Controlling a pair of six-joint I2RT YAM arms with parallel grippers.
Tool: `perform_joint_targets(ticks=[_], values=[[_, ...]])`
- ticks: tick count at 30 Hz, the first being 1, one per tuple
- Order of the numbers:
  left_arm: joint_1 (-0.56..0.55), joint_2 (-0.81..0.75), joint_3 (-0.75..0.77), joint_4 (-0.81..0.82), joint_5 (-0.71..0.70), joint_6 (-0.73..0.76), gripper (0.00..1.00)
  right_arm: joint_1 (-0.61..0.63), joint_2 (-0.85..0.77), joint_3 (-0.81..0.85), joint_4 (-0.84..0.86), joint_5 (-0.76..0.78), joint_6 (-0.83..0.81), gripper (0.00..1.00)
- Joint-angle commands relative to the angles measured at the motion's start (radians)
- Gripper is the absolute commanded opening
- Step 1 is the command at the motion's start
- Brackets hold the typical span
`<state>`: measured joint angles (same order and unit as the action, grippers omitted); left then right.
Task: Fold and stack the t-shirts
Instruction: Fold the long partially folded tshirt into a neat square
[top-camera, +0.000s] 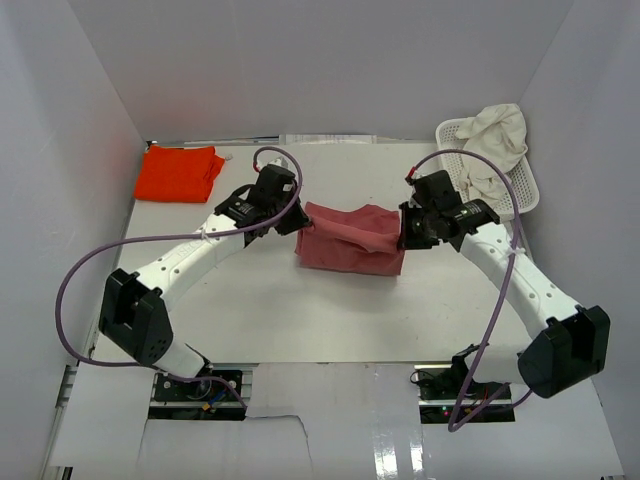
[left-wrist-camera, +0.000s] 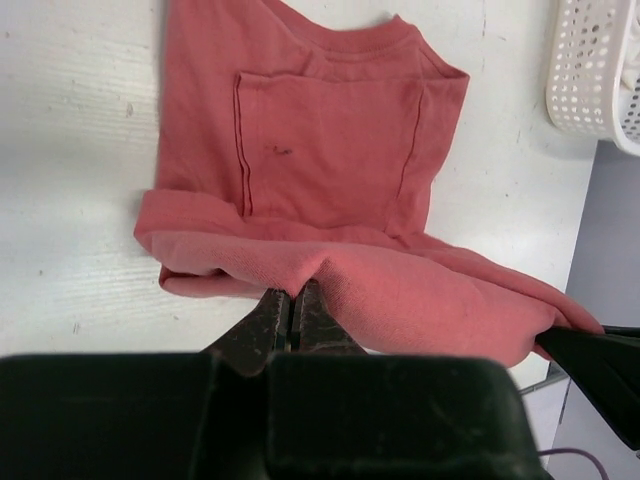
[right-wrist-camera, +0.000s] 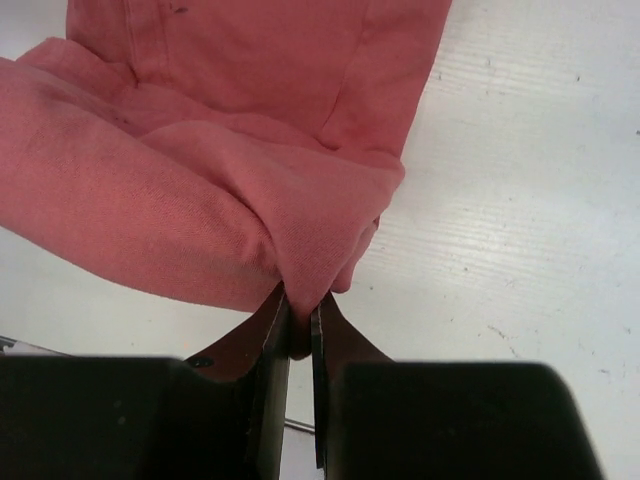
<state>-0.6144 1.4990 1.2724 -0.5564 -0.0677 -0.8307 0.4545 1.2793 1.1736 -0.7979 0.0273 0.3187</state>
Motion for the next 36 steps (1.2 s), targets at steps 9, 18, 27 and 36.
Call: perform_joint_targets(ticks=[9,18,27,36], values=[[0.074,0.162,0.157,0.067,0.066,0.047,0.00,-0.082,0.173,0.153,0.100,-0.089,-0.099,0.08],[0.094,0.293,0.317,0.064,0.118,0.050,0.00,-0.128,0.288,0.248,0.138,-0.135,-0.127,0.08],[0.096,0.418,0.378,0.085,0.115,0.025,0.00,-0.163,0.394,0.291,0.239,-0.173,-0.148,0.08],[0.156,0.489,0.396,0.113,0.134,-0.002,0.00,-0.215,0.517,0.382,0.267,-0.181,-0.159,0.08]])
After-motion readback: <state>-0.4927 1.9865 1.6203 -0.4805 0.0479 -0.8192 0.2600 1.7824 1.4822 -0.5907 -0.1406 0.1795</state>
